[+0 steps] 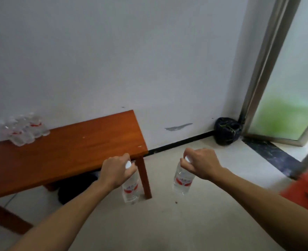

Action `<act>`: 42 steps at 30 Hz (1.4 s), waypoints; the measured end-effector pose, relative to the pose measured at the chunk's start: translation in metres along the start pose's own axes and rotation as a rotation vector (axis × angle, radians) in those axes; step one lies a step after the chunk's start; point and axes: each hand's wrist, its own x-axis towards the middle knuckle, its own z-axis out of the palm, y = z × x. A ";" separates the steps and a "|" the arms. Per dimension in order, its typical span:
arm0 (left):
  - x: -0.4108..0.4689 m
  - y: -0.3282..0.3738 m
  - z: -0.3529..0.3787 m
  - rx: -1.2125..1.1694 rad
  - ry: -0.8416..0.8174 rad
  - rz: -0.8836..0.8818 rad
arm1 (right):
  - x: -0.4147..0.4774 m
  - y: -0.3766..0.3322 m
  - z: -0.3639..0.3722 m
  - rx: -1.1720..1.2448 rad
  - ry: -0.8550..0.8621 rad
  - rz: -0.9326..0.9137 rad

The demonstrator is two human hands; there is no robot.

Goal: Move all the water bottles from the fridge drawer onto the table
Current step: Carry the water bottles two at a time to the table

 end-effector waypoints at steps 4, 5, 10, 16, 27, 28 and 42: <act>-0.012 -0.089 -0.013 0.012 0.003 -0.153 | 0.076 -0.068 0.032 0.058 0.016 -0.102; -0.015 -0.108 -0.014 0.003 0.015 -0.194 | 0.094 -0.082 0.042 0.074 0.015 -0.136; -0.023 -0.194 -0.006 -0.005 0.025 -0.364 | 0.175 -0.140 0.106 0.148 -0.033 -0.287; 0.000 -0.293 0.009 -0.002 -0.003 -0.493 | 0.279 -0.202 0.175 0.220 -0.058 -0.398; 0.044 -0.455 -0.002 -0.020 0.118 -0.760 | 0.445 -0.313 0.257 0.226 -0.193 -0.506; 0.047 -0.472 -0.002 -0.025 0.128 -0.760 | 0.456 -0.324 0.265 0.225 -0.198 -0.501; 0.116 -0.743 -0.003 -0.132 -0.040 -0.516 | 0.597 -0.494 0.366 0.137 -0.227 -0.235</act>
